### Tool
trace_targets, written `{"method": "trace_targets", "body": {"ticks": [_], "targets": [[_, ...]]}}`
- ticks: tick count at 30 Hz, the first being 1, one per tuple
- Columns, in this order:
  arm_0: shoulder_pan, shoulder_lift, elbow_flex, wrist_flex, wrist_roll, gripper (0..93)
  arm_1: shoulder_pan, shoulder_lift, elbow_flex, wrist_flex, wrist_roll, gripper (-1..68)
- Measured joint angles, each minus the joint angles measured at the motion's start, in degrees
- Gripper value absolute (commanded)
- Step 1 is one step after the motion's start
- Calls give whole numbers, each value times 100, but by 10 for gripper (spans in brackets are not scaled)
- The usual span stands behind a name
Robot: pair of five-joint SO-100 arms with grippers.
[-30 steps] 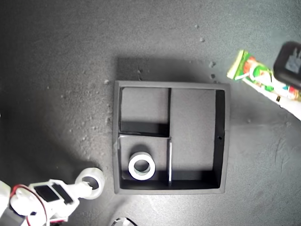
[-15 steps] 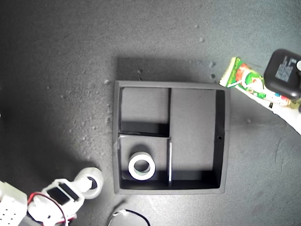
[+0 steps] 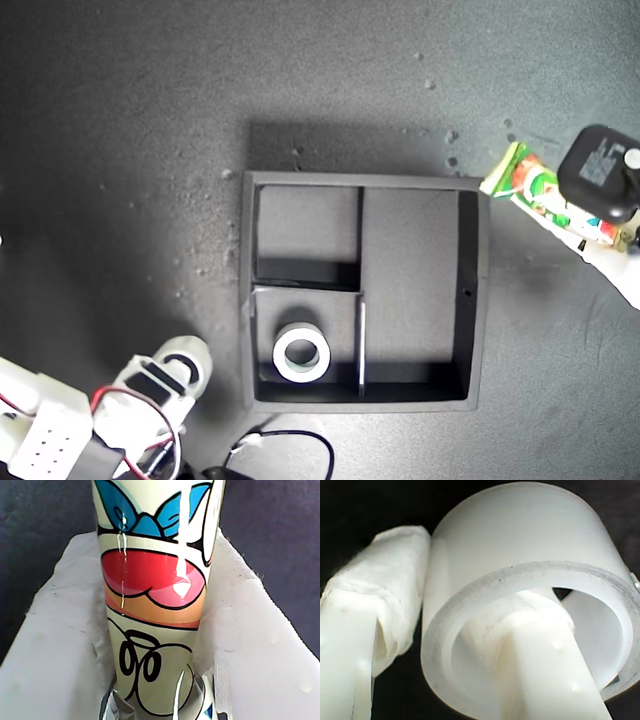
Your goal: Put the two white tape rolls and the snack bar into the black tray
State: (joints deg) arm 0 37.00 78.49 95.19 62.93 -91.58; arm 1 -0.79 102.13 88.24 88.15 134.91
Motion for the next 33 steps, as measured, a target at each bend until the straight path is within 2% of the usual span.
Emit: {"method": "trace_targets", "body": {"ticks": [4, 7, 10, 14, 18, 25, 27, 30, 33], "targets": [[-44, 536, -18, 457, 158, 0, 44, 0, -255, 202, 0, -4], [-246, 1072, -26, 861, 220, 0, 281, 53, -308, 853, 0, -3], [-387, 1529, -62, 1336, 299, 0, 325, 114, -343, 967, 0, 2], [-606, 1925, -334, 1890, 580, 0, 185, 123, -316, 448, 18, -1], [-932, 2083, -853, 2391, 888, 0, 202, 132, 0, -9, 703, -2], [-1204, 2092, -1652, 2997, 1494, 0, -97, 132, 325, -185, 1591, -3], [-1283, 2092, -1740, 3032, 1652, 0, 26, 132, 325, -431, 923, -4], [-1397, 2092, -1872, 3050, 1872, 0, 264, 132, 325, -1178, -1248, -4], [-1380, 2004, -2153, 3129, 2013, 0, 264, 123, 220, -1547, -3797, -4]]}}
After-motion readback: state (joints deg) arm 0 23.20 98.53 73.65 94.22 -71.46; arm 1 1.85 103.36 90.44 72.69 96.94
